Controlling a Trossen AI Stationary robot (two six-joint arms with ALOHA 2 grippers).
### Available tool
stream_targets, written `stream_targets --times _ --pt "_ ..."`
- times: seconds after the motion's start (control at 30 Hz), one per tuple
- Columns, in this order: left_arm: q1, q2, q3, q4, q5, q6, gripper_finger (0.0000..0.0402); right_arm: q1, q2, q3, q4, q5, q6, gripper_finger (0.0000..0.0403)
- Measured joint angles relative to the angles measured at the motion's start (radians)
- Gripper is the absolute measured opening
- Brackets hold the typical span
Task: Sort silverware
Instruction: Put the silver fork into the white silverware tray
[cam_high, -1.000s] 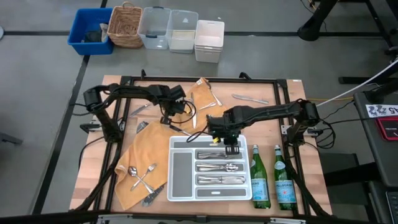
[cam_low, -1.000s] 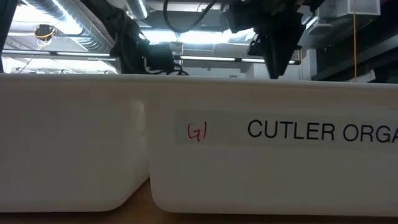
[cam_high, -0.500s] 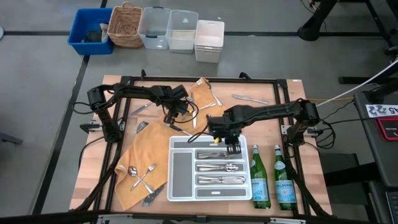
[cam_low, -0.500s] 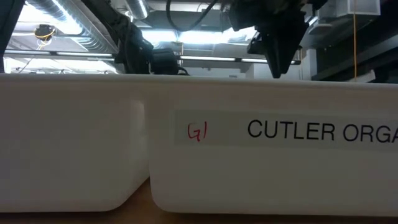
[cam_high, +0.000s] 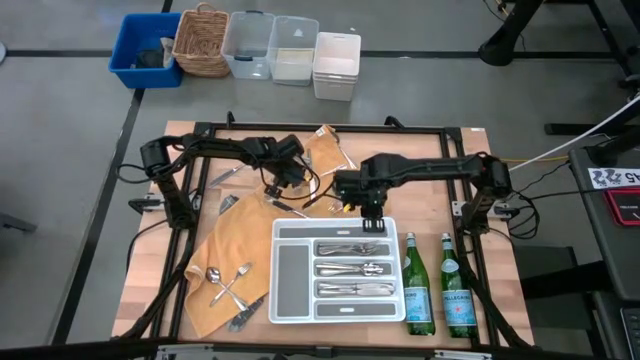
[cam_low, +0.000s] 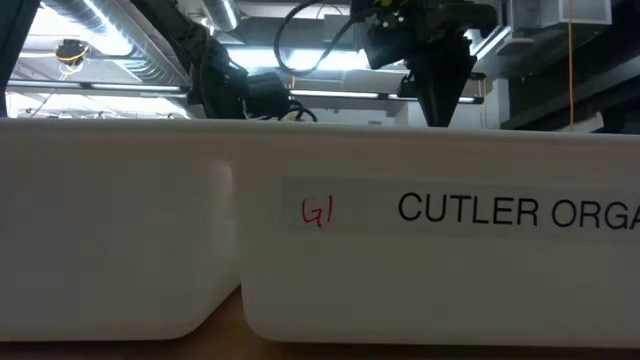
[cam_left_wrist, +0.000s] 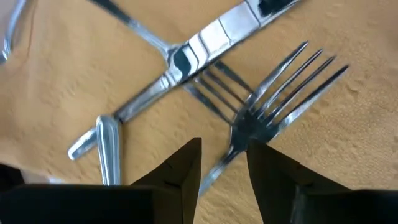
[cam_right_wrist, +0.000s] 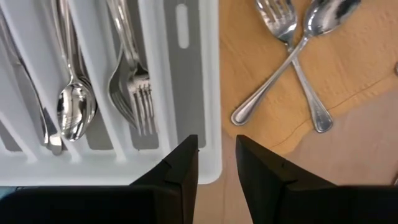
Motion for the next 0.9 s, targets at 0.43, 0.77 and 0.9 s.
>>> stream_targets --times 0.43,0.77,0.9 --pt "0.020 0.077 0.005 0.002 0.002 0.091 0.0111 -0.023 0.000 0.000 0.001 0.000 -0.002 0.0111" --pt "0.031 0.073 0.003 -0.036 -0.014 0.059 0.0025 -0.023 0.000 0.000 0.001 0.000 -0.003 0.0111" --pt "0.032 0.075 0.003 -0.036 -0.017 -0.043 0.0003 -0.023 0.000 0.000 0.001 0.000 -0.003 0.0111"
